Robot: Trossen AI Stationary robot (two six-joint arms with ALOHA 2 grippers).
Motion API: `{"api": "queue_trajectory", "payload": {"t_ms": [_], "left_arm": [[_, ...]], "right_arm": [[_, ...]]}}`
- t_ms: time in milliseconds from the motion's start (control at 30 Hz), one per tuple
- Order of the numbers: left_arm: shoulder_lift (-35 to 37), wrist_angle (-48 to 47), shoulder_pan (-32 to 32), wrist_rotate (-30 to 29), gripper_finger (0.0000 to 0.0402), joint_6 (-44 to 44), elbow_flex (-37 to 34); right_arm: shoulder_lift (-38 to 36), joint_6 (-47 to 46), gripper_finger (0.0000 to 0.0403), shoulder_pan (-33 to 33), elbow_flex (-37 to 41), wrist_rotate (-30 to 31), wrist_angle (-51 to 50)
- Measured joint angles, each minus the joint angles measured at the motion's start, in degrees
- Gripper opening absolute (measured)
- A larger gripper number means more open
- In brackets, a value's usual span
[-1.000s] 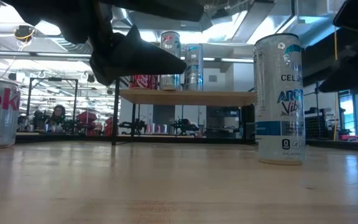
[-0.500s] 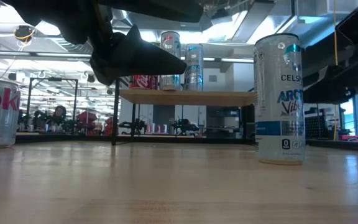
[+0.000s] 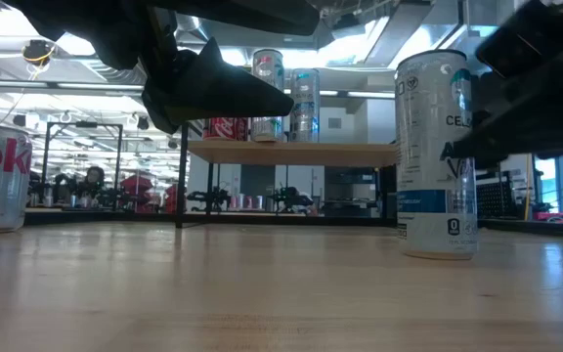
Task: Place canned beverage on shelf
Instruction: Put the white-blue soda can aligned with the other white-blue soda can on the shelf
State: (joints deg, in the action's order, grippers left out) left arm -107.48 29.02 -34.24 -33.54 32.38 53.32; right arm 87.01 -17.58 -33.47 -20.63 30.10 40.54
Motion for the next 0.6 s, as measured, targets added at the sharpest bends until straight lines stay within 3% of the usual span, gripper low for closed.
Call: {"api": "queue_trajectory", "payload": {"t_ms": [233,433,600], "left_arm": [[0.0,0.0,0.0,0.0,0.0289,0.0,0.0],[0.0,0.0,-0.4,0.1,0.0289,0.1,0.0],[0.0,0.0,-0.4,0.0,0.0289,0.1,0.0]], "right_arm": [[2.1,1.4,0.0320,3.5,-2.2,-2.3,-0.3],[2.5,1.6,0.0207,3.9,-2.2,-1.0,0.0],[2.5,2.8,0.0208,3.9,-2.2,-0.6,0.1]]}}
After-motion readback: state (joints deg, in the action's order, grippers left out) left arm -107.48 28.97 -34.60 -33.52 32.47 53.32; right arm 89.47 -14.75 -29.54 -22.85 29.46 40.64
